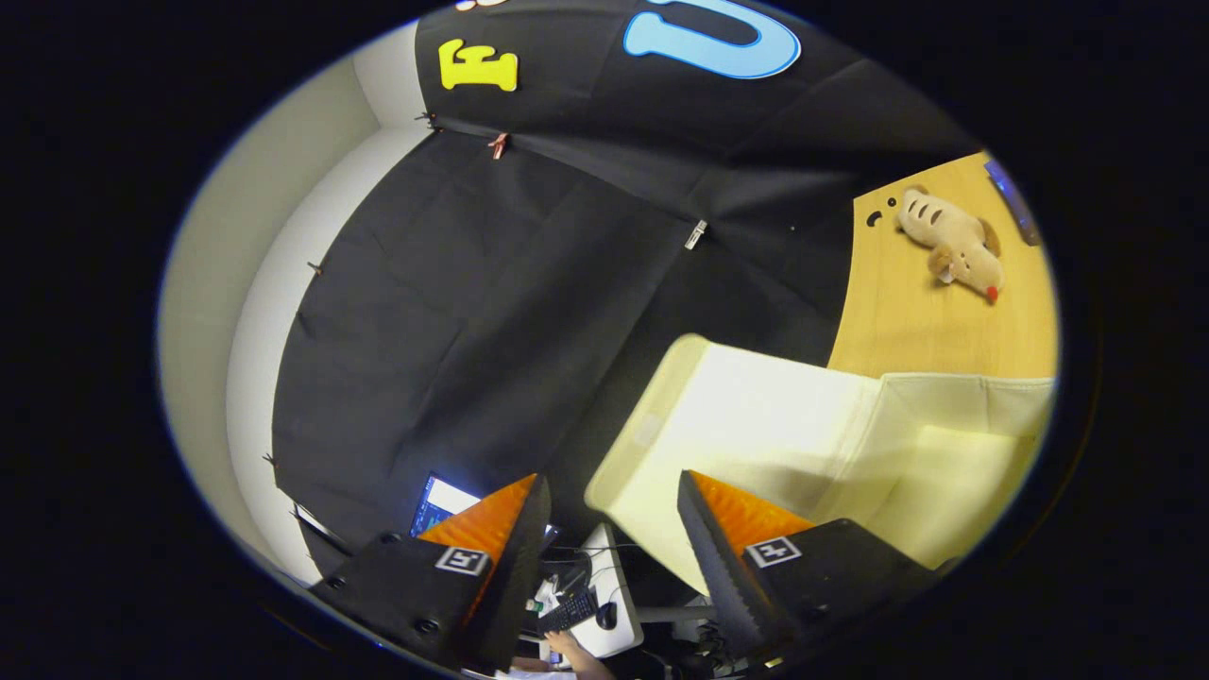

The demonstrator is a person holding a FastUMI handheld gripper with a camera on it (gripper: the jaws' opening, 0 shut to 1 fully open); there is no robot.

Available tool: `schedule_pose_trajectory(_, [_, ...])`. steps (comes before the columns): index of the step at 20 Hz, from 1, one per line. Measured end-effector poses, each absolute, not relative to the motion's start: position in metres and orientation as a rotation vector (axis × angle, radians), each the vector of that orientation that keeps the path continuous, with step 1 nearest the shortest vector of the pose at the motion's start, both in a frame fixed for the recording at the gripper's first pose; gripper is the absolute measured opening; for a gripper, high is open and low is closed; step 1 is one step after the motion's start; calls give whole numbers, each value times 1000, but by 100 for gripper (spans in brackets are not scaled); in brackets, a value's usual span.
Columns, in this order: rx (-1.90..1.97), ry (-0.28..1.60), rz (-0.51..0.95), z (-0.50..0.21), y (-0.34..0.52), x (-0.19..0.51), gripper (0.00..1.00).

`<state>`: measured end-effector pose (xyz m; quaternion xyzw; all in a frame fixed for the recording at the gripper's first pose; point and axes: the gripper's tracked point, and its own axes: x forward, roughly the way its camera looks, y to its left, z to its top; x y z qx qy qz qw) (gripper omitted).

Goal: Open the storage box then place both shoes into the box .Put the left shoe in first, then the right shoe, with the right side of both shoes facing outward in a uniform manner.

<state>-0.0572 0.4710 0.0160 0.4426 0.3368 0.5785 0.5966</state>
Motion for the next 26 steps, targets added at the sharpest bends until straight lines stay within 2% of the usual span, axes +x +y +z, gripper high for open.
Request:
schedule_pose_trajectory(1, [1005,774,1333,12,468,-58,92])
schedule_pose_trajectory(2, [984,765,1318,9,465,-58,96])
schedule_pose_trajectory(8, [873,672,1192,-3,423,-46,96])
schedule_pose_trajectory(15, [770,609,962,-31,345,-27,96])
schedule_pose_trajectory(22, [688,693,728,-101,264,-25,97])
schedule_pose_trajectory(26, [561,754,587,-161,207,-47,97])
